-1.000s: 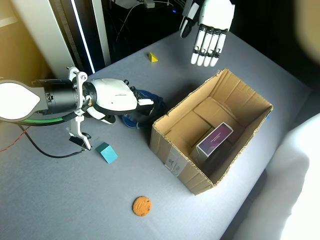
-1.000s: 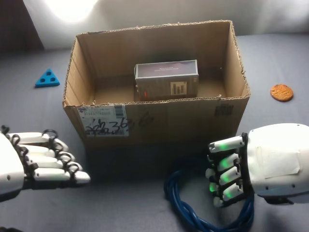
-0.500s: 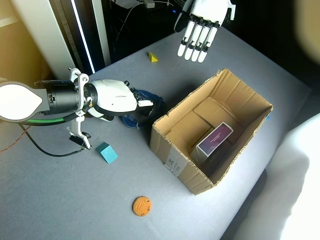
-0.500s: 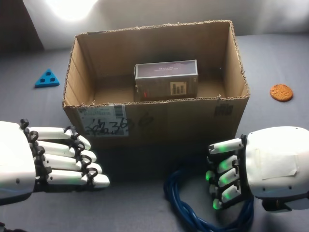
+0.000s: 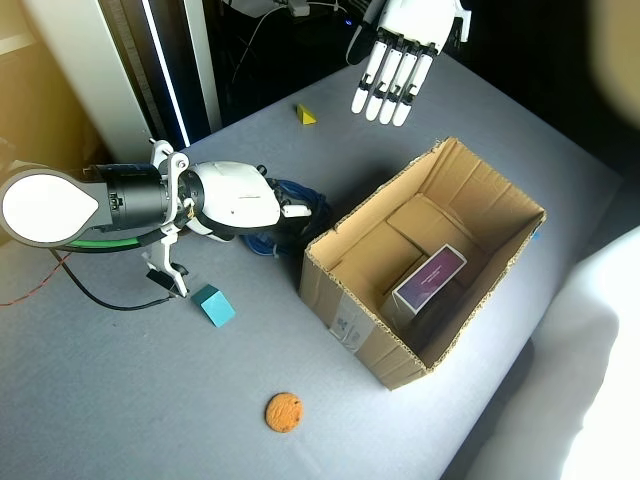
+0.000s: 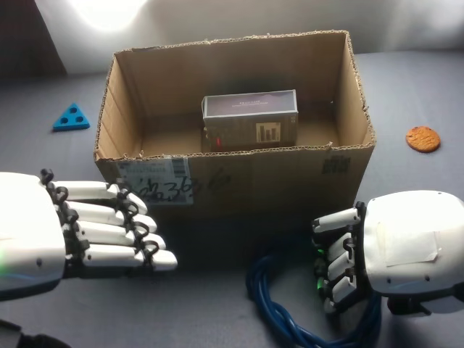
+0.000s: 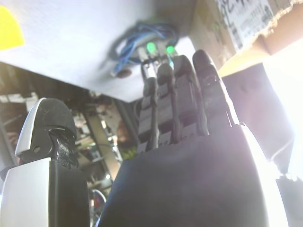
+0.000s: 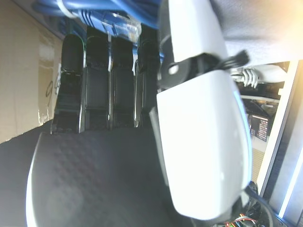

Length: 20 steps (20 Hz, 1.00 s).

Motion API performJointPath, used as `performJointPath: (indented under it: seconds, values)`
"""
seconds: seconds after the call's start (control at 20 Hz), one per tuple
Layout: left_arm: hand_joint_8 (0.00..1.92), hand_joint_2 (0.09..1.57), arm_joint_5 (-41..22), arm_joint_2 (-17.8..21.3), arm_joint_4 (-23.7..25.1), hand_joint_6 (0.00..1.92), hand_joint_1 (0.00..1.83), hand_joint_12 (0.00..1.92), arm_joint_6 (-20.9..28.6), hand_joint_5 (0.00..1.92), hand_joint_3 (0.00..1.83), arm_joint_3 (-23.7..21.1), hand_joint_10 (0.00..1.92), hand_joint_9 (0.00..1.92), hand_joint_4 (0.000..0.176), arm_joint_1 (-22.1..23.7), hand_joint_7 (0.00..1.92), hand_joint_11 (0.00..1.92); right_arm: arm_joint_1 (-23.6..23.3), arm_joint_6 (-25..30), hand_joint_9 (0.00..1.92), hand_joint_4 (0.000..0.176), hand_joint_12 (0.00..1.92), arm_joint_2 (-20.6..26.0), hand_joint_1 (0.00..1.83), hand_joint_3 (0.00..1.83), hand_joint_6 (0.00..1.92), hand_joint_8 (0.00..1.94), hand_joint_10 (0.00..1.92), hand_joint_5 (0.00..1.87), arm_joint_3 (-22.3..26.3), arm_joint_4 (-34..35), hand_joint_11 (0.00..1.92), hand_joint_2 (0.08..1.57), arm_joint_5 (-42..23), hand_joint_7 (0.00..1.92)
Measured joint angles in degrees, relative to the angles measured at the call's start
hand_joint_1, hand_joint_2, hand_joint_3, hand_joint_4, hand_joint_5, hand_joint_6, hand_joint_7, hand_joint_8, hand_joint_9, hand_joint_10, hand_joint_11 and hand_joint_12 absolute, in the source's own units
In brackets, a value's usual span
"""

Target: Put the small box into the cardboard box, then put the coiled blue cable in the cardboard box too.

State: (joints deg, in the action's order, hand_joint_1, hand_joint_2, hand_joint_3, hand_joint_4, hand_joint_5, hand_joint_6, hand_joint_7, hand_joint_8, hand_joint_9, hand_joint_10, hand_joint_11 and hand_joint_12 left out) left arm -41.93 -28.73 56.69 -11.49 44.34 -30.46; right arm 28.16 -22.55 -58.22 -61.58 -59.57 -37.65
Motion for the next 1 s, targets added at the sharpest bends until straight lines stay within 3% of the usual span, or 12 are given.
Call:
performJointPath:
  seconds: [0.15, 0.25, 0.4, 0.5, 0.8, 0.85, 0.9, 0.95, 1.0]
  values:
    - [0.0, 1.19, -0.1, -0.2, 0.5, 0.0, 0.5, 0.45, 0.0, 0.2, 0.01, -0.1, 0.0, 0.22, 0.0, 1.1, 0.26, 0.0, 0.3, 0.1, 0.67, 0.0, 1.33, -0.1, 1.27, 0.0, 0.01, 0.01, 0.02, 0.84, 0.0, 0.5, 0.05, 1.01, -0.3, 0.78]
    - [0.0, 1.18, 0.0, -0.9, 0.7, 0.01, 0.48, 0.51, 0.0, 0.21, 0.0, 0.1, 0.0, 0.23, 0.0, 1.8, 0.27, 0.0, 0.7, 0.7, 0.73, 0.0, 1.29, -0.2, 1.26, 0.0, 0.03, 0.03, 0.04, 0.9, 0.0, 0.9, 0.11, 0.98, -0.6, 0.84]
    - [0.01, 1.19, -0.2, -1.2, 1.8, 0.0, 0.5, 0.54, 0.4, 0.22, 0.0, 0.0, 0.01, 0.26, 0.0, 2.4, 0.3, 0.0, 1.4, 1.3, 0.68, 0.0, 1.34, -0.2, 1.19, 0.0, 0.01, 0.01, 0.01, 0.84, 0.0, 1.5, 0.04, 1.0, -1.0, 0.82]
    - [0.0, 1.2, 0.2, -1.2, 2.2, 0.0, 0.5, 0.57, 0.4, 0.22, 0.0, -0.1, 0.0, 0.26, 0.0, 2.6, 0.3, 0.0, 1.4, 1.3, 0.75, 0.0, 1.33, -0.2, 1.28, 0.0, 0.03, 0.02, 0.03, 0.9, -0.2, 1.4, 0.1, 0.98, -1.1, 0.87]
    - [0.01, 1.2, 0.3, -1.2, 2.6, 0.01, 0.49, 0.61, 1.2, 0.23, 0.0, -1.3, 0.01, 0.28, 0.0, 3.9, 0.31, 0.0, 1.4, 1.3, 0.73, 0.0, 1.31, -0.4, 1.24, 0.0, 0.01, 0.01, 0.01, 0.9, -0.2, 1.5, 0.09, 1.03, -1.2, 0.87]
    - [0.01, 1.2, 0.6, -1.2, 2.7, 0.01, 0.48, 0.61, 1.4, 0.24, 0.0, -1.3, 0.01, 0.29, 0.0, 4.6, 0.32, 0.0, 1.4, 1.3, 0.72, 0.0, 1.36, -0.4, 1.17, 0.0, 0.82, 0.02, 0.01, 0.93, -0.2, 1.5, 0.06, 1.13, -1.2, 0.9]
    - [0.0, 1.2, 1.0, -1.2, 3.2, 0.0, 0.49, 0.59, 2.0, 0.24, 0.0, -1.4, 0.0, 0.28, 0.0, 5.2, 0.31, 0.0, 1.4, 1.4, 0.76, 0.0, 1.35, -0.4, 1.15, 0.0, 1.03, 0.03, 0.02, 0.91, -0.2, 1.6, 0.1, 1.15, -1.3, 0.96]
    - [0.0, 1.21, 1.2, -1.2, 3.7, 0.0, 0.47, 0.6, 2.8, 0.23, 0.0, -1.4, 0.0, 0.28, 0.0, 5.9, 0.31, 0.0, 1.4, 1.5, 0.93, 0.0, 1.25, -0.5, 1.22, 0.01, 0.87, 0.72, 0.08, 1.03, -0.2, 1.6, 0.37, 1.09, -1.3, 1.03]
    - [0.0, 1.22, 1.4, -1.2, 4.8, 0.0, 0.49, 0.59, 3.8, 0.23, 0.0, -1.4, 0.0, 0.27, 0.0, 6.8, 0.3, 0.0, 1.4, 1.3, 1.03, 0.016, 1.2, -0.6, 1.23, 0.0, 0.81, 0.86, 0.11, 1.09, -0.2, 1.5, 0.5, 1.08, -1.5, 1.04]
